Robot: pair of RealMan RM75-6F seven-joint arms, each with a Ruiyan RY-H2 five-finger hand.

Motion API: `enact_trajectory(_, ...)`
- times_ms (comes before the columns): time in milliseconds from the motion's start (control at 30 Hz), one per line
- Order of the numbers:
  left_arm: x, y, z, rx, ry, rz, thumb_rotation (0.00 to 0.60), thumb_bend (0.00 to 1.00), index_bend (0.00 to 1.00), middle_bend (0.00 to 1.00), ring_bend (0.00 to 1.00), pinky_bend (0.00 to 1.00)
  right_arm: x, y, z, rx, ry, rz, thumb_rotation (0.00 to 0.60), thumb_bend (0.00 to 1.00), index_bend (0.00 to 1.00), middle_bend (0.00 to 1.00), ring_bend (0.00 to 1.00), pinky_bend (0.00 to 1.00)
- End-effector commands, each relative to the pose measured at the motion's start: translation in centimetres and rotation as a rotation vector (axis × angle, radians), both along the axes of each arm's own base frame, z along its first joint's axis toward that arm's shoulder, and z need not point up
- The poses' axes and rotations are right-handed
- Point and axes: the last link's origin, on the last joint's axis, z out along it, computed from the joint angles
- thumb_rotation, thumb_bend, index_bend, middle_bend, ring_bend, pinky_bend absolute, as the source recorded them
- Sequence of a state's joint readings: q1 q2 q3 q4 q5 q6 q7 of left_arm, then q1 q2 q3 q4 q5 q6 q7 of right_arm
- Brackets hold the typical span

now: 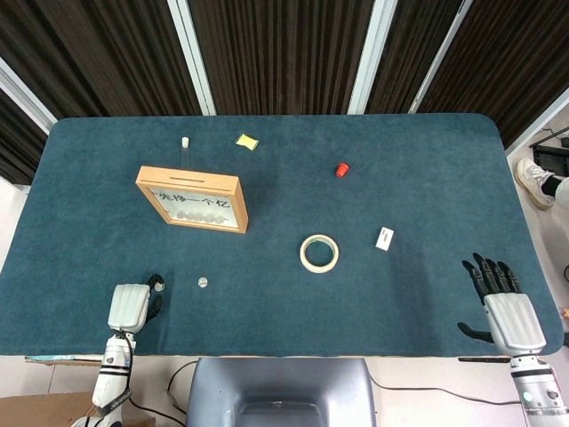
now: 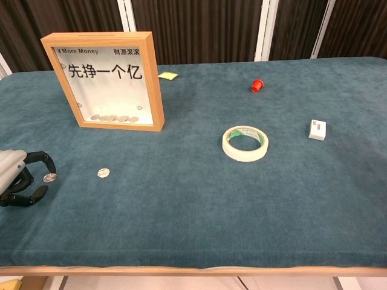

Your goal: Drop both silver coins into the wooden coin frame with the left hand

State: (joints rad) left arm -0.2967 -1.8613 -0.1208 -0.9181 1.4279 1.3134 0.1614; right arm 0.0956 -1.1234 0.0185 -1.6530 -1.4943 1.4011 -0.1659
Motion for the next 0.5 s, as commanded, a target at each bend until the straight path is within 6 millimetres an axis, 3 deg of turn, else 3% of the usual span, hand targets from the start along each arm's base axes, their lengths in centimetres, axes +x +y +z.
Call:
enact_trajectory(33,-0.03,0.05,-0.05,-0.005,0.003,0.005,0.6,0.39,0.43,1.0,1.0,1.0,0.0,0.0,0.02,-0.001,0.001,0.0,0.6,0.18,0.0,0.0,0.0,0.0)
enact_trajectory(500,-0.25,0.27,-0.04,-0.017,0.019,0.026,0.6,0.39,0.44,1.0,1.0,1.0,-0.02,-0.02,-0.05,0.001,0.006,-0.005,0.6,0.18,0.0,0.0,0.0,0.0)
